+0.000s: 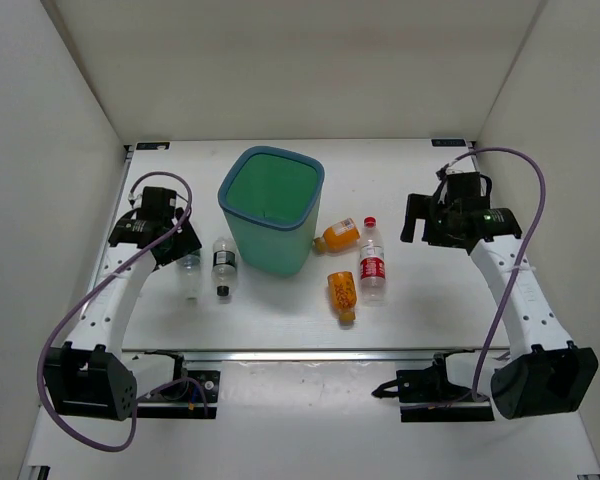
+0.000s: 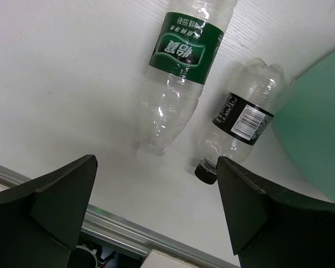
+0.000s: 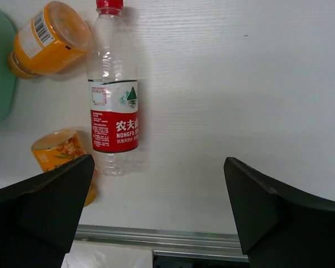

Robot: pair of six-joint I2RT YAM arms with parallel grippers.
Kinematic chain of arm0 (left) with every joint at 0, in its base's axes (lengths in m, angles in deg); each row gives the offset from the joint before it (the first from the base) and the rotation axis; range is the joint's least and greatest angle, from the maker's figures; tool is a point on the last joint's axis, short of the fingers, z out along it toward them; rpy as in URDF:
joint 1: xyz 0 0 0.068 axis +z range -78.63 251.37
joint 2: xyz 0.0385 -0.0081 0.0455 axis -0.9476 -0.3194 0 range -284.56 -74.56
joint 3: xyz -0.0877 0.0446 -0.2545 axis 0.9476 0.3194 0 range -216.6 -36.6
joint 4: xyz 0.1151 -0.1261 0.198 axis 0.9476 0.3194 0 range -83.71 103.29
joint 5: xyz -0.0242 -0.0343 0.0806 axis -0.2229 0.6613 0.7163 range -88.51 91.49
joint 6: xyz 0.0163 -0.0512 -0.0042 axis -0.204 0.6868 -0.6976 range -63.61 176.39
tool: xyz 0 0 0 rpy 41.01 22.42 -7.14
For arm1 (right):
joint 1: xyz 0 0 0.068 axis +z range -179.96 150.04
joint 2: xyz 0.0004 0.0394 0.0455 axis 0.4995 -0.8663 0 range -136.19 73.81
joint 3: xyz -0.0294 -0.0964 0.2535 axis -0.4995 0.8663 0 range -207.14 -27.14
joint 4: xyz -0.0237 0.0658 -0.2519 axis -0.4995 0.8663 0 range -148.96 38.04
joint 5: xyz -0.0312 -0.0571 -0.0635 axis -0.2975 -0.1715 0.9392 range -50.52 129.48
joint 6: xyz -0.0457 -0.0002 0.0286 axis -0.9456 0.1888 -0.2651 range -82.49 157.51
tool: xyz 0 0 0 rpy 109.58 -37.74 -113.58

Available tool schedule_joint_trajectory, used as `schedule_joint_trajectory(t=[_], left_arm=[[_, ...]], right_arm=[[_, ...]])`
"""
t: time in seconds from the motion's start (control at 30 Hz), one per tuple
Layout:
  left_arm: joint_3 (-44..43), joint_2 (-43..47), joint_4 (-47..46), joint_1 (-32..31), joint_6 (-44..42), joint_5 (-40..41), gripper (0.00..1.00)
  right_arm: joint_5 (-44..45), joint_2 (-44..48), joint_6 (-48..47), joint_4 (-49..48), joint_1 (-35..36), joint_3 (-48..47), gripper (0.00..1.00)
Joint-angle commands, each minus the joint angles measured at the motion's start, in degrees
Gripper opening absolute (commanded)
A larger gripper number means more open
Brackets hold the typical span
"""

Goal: Put the plastic bottles in the bin

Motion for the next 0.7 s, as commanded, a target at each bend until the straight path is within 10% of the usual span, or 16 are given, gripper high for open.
schedule_joint_trajectory(t=[0.0, 0.53, 0.67], left_arm=[[1.3, 1.4, -0.3, 0.0, 0.9, 2.8, 0.99], [12.5, -11.6, -20.8, 1.9, 0.7, -4.1, 0.99], [12.8, -14.1, -23.2, 1.5, -0.2, -3.4, 0.84]], right_arm=[[-1.3, 2.1, 1.2, -1.8, -1.9, -0.3, 1.00], [6.4, 11.4, 2.6, -2.6, 1.8, 4.8, 0.99], [2.6, 13.4, 2.5, -2.7, -2.1, 8.0, 1.00]])
